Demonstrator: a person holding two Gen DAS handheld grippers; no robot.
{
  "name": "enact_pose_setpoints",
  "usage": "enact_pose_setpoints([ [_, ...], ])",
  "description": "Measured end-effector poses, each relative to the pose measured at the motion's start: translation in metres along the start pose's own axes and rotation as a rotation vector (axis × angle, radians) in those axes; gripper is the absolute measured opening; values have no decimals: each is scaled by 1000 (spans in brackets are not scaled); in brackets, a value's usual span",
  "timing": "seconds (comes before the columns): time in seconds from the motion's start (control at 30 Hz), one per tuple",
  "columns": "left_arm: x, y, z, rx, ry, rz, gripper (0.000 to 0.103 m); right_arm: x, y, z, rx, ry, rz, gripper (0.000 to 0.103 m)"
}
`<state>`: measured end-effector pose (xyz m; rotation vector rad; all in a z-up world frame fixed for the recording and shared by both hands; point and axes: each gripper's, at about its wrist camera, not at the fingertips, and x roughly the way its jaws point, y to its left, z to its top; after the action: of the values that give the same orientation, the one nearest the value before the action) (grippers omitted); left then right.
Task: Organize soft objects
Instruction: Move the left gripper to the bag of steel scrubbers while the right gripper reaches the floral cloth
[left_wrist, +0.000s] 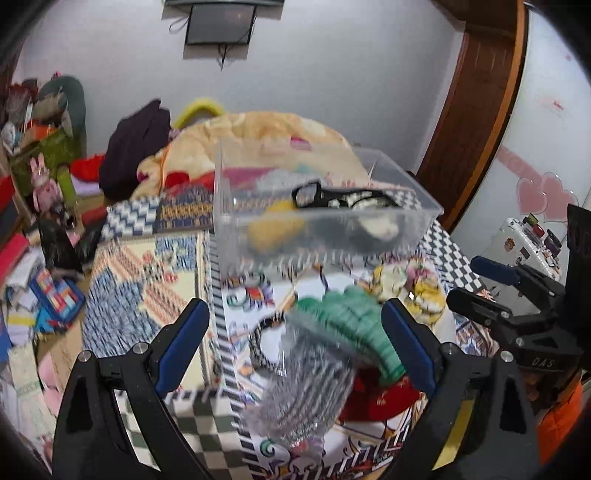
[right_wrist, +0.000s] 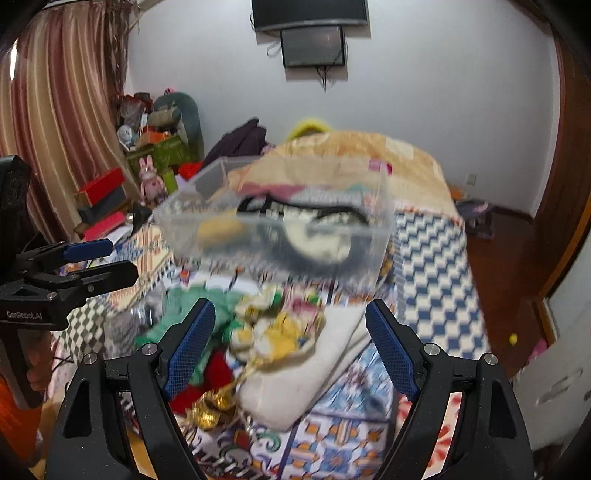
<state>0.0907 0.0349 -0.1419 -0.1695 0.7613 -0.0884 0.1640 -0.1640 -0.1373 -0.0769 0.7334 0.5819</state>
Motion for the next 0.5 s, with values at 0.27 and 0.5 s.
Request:
enact_pose_setpoints([
  [0.27, 15, 8, -36, -11, 99, 12, 95, 12, 5, -10, -14, 53, 27, 71],
  [0.5, 22, 2, -46, 4, 128, -20, 78, 25, 7, -16, -17, 98, 34, 33],
])
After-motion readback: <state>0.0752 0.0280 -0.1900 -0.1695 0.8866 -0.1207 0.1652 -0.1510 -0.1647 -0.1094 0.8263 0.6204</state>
